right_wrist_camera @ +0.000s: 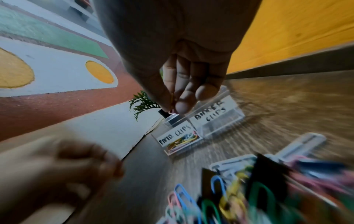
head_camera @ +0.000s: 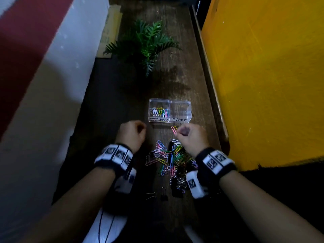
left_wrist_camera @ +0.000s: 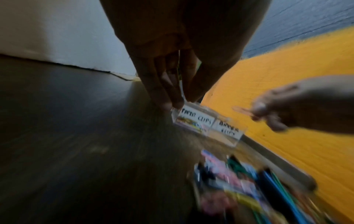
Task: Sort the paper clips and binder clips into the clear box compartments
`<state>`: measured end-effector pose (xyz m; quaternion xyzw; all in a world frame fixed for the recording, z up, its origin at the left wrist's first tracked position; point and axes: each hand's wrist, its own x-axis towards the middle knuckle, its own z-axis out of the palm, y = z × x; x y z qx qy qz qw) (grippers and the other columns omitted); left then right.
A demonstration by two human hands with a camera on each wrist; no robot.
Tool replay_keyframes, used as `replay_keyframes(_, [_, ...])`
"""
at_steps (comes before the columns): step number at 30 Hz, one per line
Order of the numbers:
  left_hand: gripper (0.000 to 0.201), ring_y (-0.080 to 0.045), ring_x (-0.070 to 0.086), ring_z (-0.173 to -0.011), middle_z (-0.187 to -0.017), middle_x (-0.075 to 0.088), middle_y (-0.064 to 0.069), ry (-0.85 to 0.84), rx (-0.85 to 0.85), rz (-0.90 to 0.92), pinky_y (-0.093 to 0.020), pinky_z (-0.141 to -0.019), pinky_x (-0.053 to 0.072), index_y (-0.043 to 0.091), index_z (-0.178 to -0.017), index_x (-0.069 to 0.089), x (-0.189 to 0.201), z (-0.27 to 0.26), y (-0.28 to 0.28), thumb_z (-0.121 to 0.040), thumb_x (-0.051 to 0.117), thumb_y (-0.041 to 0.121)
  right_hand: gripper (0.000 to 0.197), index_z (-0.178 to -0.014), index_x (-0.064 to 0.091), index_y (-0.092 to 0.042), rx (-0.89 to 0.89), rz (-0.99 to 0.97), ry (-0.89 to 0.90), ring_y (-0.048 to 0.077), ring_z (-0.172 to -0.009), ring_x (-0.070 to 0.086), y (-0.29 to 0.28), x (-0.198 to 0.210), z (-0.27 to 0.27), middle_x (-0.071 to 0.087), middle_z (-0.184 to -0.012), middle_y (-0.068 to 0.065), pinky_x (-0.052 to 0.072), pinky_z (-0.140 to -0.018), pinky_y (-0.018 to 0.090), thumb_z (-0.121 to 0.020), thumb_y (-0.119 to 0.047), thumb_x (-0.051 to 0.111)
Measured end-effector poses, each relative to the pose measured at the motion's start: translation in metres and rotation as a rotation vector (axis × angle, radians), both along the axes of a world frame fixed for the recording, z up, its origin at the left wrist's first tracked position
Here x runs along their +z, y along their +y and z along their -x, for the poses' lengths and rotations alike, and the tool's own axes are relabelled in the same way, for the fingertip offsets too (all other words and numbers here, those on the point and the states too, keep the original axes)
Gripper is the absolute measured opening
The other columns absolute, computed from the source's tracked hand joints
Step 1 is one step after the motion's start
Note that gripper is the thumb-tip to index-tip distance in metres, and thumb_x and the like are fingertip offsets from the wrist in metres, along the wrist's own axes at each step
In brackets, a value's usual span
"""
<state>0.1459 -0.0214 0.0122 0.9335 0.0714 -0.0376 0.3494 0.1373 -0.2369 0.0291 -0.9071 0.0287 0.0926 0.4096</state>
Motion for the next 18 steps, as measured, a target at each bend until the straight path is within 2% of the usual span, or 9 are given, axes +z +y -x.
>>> replay_keyframes(3, [0.014,-0.022,0.068,-0.082,-0.09,0.072,-0.002,0.063,-0.066,-0.028,-0.028,-0.075,0.054,0.024,-0.089,0.074,-0.02,0.052,0.014,-0.079,0.067,0.017,0.019,-0.069,0.061,-0.025,0.017,0.028,-0.033,0.002,-0.065,0.059,0.021,0.0,-0.042,0.062,-0.069,-0.012,0.042,-0.058,0.016,-0.081,-0.014,0.07])
replay_keyframes(5, [0.015,-0.022,0.068,-0.084,-0.091,0.07,0.001,0.066,-0.151,-0.037,-0.031,-0.075,0.054,0.026,-0.087,0.073,-0.031,0.084,0.019,-0.077,0.063,0.022,0.024,-0.064,0.058,-0.027,0.011,0.084,-0.055,0.005,-0.065,0.06,0.034,-0.001,-0.068,0.062,-0.067,-0.011,0.047,-0.06,0.021,-0.079,-0.014,0.071])
replay_keyframes(8, [0.023,-0.017,0.066,-0.089,-0.1,0.068,0.009,0.12,-0.24,-0.047,-0.029,-0.078,0.053,0.03,-0.091,0.071,-0.039,0.116,0.015,-0.075,0.054,0.033,0.023,-0.061,0.058,-0.025,-0.001,0.143,-0.046,0.013,-0.069,0.065,0.049,-0.002,-0.097,0.067,-0.073,-0.004,0.056,-0.065,0.03,-0.079,-0.015,0.07])
replay_keyframes(10, [0.026,-0.016,0.065,-0.093,-0.105,0.065,0.01,0.114,-0.308,-0.052,-0.028,-0.077,0.052,0.03,-0.095,0.07,-0.042,0.126,0.01,-0.077,0.052,0.035,0.018,-0.065,0.06,-0.024,0.009,0.171,-0.011,0.017,-0.073,0.066,0.052,-0.004,-0.106,0.068,-0.078,0.0,0.056,-0.066,0.03,-0.079,-0.016,0.069])
replay_keyframes(13, [0.03,-0.016,0.063,-0.093,-0.106,0.064,0.008,0.006,-0.41,-0.109,-0.028,-0.072,0.055,0.027,-0.099,0.068,-0.047,0.13,0.005,-0.08,0.048,0.038,0.004,-0.081,0.065,-0.024,0.046,0.196,-0.033,0.017,-0.081,0.066,0.049,-0.002,-0.097,0.069,-0.084,-0.002,0.052,-0.07,0.027,-0.08,-0.02,0.067])
replay_keyframes(16, [0.039,-0.02,0.063,-0.091,-0.108,0.064,0.004,-0.063,-0.481,-0.209,-0.029,-0.071,0.056,0.023,-0.107,0.067,-0.054,0.124,0.005,-0.077,0.045,0.037,0.013,-0.099,0.067,-0.02,0.122,0.175,-0.107,0.012,-0.087,0.061,0.037,0.002,-0.06,0.066,-0.094,-0.005,0.053,-0.082,0.032,-0.086,-0.02,0.063])
replay_keyframes(18, [0.041,-0.023,0.063,-0.088,-0.11,0.063,0.002,-0.072,-0.504,-0.237,-0.033,-0.068,0.057,0.023,-0.112,0.06,-0.057,0.12,0.006,-0.075,0.045,0.035,0.014,-0.101,0.066,-0.018,0.189,0.174,-0.112,0.012,-0.09,0.059,0.026,-0.001,-0.023,0.065,-0.098,-0.003,0.051,-0.083,0.033,-0.088,-0.019,0.06])
